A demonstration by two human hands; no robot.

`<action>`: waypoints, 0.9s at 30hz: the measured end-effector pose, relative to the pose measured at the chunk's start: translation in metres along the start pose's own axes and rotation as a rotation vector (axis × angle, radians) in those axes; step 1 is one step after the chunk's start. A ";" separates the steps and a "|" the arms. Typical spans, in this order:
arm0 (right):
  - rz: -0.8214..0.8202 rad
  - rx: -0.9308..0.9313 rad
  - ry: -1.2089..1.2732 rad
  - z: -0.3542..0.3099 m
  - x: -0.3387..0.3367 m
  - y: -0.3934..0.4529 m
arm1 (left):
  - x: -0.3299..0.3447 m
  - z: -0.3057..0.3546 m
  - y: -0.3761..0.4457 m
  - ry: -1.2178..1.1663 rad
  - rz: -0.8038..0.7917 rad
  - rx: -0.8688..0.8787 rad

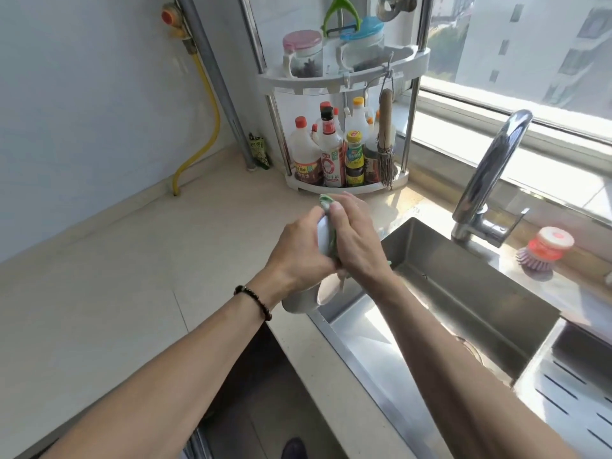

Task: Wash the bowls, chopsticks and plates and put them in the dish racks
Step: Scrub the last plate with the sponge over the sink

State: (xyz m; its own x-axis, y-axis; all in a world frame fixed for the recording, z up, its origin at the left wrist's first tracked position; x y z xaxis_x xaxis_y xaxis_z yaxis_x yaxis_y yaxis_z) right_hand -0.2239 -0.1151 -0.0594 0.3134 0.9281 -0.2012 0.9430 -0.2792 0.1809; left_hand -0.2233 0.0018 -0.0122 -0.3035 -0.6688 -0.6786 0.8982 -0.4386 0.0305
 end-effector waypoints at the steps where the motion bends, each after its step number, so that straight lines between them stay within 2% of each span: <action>1: -0.010 -0.008 0.025 -0.001 -0.003 -0.001 | -0.001 -0.002 -0.002 -0.019 0.007 0.006; 4: 0.063 0.156 0.150 0.005 -0.013 0.005 | -0.006 -0.007 -0.005 -0.159 0.047 -0.022; 7: 0.071 0.061 -0.022 -0.001 -0.004 0.006 | -0.007 -0.003 -0.001 -0.149 0.045 -0.015; 9: 0.077 0.114 0.078 0.005 -0.007 0.005 | -0.008 0.002 -0.002 -0.150 0.032 0.033; 12: 0.174 0.456 0.462 0.024 -0.025 0.001 | -0.013 0.005 -0.006 -0.289 0.044 0.065; 13: 0.214 0.531 0.520 0.032 -0.029 -0.001 | -0.015 0.004 -0.007 -0.337 0.038 0.049; 15: 0.228 0.559 0.477 0.037 -0.033 -0.003 | -0.019 -0.002 -0.005 -0.415 -0.035 -0.009; 17: 0.197 0.518 0.362 0.033 -0.039 -0.005 | -0.023 -0.008 -0.003 -0.464 -0.195 -0.101; 20: 0.005 0.346 0.218 0.022 -0.043 0.001 | -0.024 -0.003 0.005 -0.374 -0.404 -0.190; 23: -0.086 0.146 -0.025 0.007 -0.032 0.007 | -0.017 0.007 0.013 -0.206 -0.367 -0.154; 27: 0.008 -0.080 -0.222 -0.006 -0.009 -0.015 | -0.003 0.000 0.009 -0.142 -0.207 -0.085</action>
State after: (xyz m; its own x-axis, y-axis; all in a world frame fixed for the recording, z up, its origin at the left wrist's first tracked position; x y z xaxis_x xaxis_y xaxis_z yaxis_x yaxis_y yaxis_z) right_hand -0.2415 -0.1180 -0.0545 0.3464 0.8466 -0.4042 0.9311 -0.2580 0.2577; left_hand -0.2143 -0.0001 -0.0102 -0.5201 -0.6502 -0.5538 0.8337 -0.5274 -0.1638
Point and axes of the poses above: each hand's wrist, its own y-axis towards the middle knuckle, its own x-axis out of the palm, z = x × y, the point moved 3 cm from there along y, towards the middle knuckle, and after that the axes turned 2 degrees about -y, right-handed, at the moved point
